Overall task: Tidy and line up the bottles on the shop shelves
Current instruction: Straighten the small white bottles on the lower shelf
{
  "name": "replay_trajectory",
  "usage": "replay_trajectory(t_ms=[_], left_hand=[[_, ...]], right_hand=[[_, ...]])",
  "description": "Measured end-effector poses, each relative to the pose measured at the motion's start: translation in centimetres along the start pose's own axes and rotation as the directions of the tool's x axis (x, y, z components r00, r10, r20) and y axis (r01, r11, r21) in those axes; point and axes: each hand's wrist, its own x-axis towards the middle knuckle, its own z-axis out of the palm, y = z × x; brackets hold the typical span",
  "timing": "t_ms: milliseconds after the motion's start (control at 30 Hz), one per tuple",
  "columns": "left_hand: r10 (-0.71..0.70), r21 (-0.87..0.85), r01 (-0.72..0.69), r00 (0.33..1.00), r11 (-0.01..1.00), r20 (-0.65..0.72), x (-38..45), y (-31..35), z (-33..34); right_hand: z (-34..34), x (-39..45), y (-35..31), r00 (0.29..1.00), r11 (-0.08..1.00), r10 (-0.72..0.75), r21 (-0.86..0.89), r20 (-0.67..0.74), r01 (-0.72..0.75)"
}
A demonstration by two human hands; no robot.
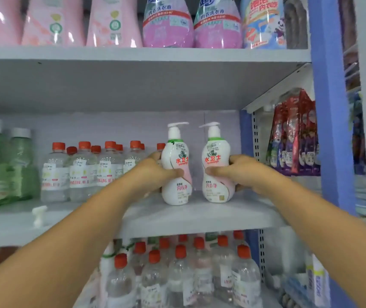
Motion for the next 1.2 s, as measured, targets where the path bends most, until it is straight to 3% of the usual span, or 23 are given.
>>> replay_trajectory(t_ms=[133,267,400,500,600,733,900,1067,1200], left_hand=[[0.155,0.143,-0.131,0.974,0.981,-0.167,-8.4,0.8,-3.1],[0.281,0.112,-0.259,0.915,0.959,-0.289,-19.9,-0.3,-6.1],[0.112,0.028,-0.111,0.898,0.993,-0.425,-28.9,-5.5,-6.9],[-0.064,-0.026,0.059,0.885,0.998,-0.462,-31.1,-10.9,-8.3],[-0.126,0.041,0.165,0.869,0.985,-0.479,-30.7,-16.9,-10.0],[-0.218,0.051,0.292,0.810,0.955,-0.544,-28.6,-24.8,-12.2],[-0.203,0.076,0.291,0.811,0.954,-0.549,-25.4,-31.7,-16.2],[-0.229,0.055,0.285,0.858,0.957,-0.459,-21.9,-37.1,-20.0],[-0.223,0.014,0.253,0.876,0.967,-0.428,-18.6,-40.3,-21.8]], right_hand=[[0.1,-7.8,-2.2,0.980,0.980,-0.196,-0.040,-0.041,0.194],[1.4,-15.7,-3.1,0.914,0.903,-0.405,0.177,0.037,0.392],[6.3,-20.6,-0.3,0.869,0.857,-0.477,0.291,0.132,0.426],[11.6,-22.4,2.7,0.889,0.909,-0.392,0.247,0.238,0.335],[17.7,-22.3,4.5,0.892,0.940,-0.275,0.295,0.360,0.170],[26.2,-20.6,5.9,0.934,0.938,-0.138,0.347,0.331,0.016],[36.2,-17.5,4.7,0.978,0.945,-0.011,0.321,0.208,-0.058],[45.3,-15.3,2.4,0.975,0.961,0.026,0.262,0.219,-0.084],[51.1,-14.1,2.0,0.993,0.997,-0.006,0.078,0.114,-0.003]])
